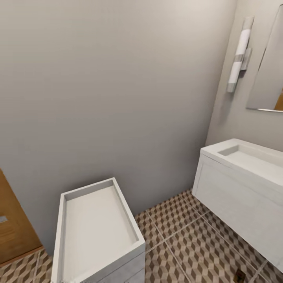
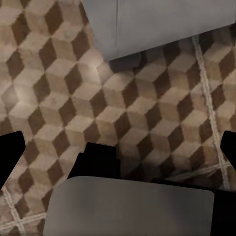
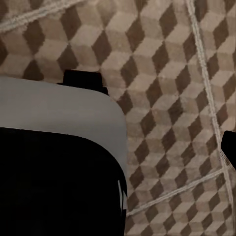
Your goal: Take the four mousetraps from the cabinet in the bathroom and place them on the bathroom floor. Make sure all four end up on the same floor surface, and ensure that at least two of them are either under or directly next to the same bathroom sink.
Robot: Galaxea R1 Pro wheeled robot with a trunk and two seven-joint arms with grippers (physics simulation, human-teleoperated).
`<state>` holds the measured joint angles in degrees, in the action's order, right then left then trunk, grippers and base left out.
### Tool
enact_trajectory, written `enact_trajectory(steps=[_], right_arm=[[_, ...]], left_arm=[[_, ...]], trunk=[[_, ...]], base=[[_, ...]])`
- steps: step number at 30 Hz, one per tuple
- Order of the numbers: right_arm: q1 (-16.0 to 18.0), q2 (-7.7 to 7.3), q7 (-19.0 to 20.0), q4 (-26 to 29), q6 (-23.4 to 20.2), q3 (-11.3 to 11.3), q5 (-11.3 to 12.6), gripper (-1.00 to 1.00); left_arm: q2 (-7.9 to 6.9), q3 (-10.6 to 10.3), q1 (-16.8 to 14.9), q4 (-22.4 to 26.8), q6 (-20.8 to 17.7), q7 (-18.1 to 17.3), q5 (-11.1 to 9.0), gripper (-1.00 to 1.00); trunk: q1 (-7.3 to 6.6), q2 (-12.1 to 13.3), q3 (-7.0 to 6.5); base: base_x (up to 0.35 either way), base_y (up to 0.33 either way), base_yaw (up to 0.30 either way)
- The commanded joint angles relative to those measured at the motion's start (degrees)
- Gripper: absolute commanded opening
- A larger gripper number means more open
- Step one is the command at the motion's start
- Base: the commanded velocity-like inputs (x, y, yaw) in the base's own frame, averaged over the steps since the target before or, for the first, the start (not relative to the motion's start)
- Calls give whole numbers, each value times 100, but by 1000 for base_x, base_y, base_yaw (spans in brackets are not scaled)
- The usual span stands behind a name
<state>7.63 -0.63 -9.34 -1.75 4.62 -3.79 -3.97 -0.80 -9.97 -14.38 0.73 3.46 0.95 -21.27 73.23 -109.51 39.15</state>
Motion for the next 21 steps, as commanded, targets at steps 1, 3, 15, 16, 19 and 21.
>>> enact_trajectory(steps=[1,3,15,16,19,21], right_arm=[[6,1,-28,-18,19,-34,-42,100],[8,1,-30,-18,17,-34,-42,100],[10,-2,-32,-18,20,-34,-42,100],[10,-3,-32,-18,21,-34,-42,100],[10,-5,-33,-18,21,-34,-42,100],[10,-14,-36,-18,22,-34,-37,100]], left_arm=[[1,-49,-3,-3,15,10,-41,100],[1,-49,-3,-3,15,10,-37,100],[1,-49,-3,-3,15,10,-41,100],[1,-49,-3,-3,15,10,-42,100],[1,-49,-3,-3,15,10,-40,100],[1,-49,-3,-3,15,10,-37,100]], trunk=[[-1,-3,5],[-1,-3,5],[-1,-3,5],[-1,-3,5],[-1,-3,5],[-1,-3,5]], base=[[0,0,300],[0,0,300],[0,0,300],[0,0,300],[0,0,300],[0,0,300]])
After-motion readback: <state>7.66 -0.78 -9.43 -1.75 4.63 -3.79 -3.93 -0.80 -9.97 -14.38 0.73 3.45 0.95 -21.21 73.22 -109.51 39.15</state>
